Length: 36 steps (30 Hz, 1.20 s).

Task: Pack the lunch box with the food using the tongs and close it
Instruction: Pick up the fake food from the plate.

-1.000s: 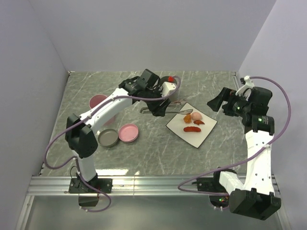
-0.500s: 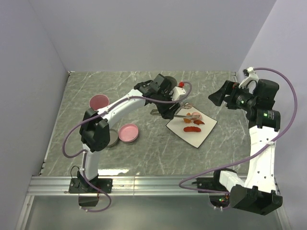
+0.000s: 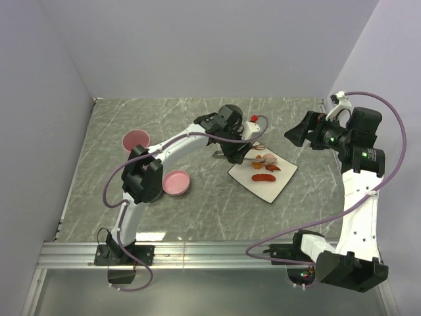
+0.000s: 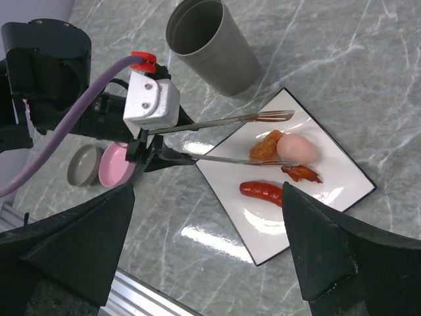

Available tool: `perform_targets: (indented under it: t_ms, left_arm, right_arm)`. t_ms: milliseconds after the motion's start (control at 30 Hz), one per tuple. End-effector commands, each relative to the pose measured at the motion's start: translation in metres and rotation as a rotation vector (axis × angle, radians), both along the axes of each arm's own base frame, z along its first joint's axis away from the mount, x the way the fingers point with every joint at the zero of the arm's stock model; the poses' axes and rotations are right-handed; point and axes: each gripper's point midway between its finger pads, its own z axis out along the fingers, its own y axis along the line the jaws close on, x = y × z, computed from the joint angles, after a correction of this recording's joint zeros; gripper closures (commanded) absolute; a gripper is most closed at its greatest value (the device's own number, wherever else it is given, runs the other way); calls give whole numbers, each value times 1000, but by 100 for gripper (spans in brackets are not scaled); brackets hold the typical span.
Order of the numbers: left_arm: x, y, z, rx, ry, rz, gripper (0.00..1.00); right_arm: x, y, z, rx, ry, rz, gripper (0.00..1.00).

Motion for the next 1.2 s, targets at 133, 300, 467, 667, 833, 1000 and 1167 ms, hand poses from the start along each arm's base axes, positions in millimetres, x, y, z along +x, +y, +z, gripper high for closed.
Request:
perform_targets:
  t_ms: [133, 300, 467, 667, 833, 1000, 1167]
  left_arm:
    - [7, -19, 10, -47, -38, -17, 42]
    - [8, -21, 7, -46, -29, -16, 44]
    - [12, -24, 7, -36, -42, -3, 45]
    - [18, -22, 2, -3, -54, 13, 46]
    - [12, -22, 0, -3, -33, -5, 47]
    - [4, -25, -3, 5, -21, -26, 48]
    - [2, -27, -8, 20, -15, -27, 50]
  right_arm:
    - [0, 0, 9, -13, -33, 22, 1]
    - [-1, 0, 6, -18, -26, 22, 0]
    - [0, -1, 4, -21, -23, 26, 0]
    - [2, -1, 2, -15, -17, 24, 0]
    - [3, -1, 2, -17, -19, 25, 0]
    - [3, -2, 3, -21, -19, 22, 0]
    - [3, -1, 3, -19, -19, 24, 0]
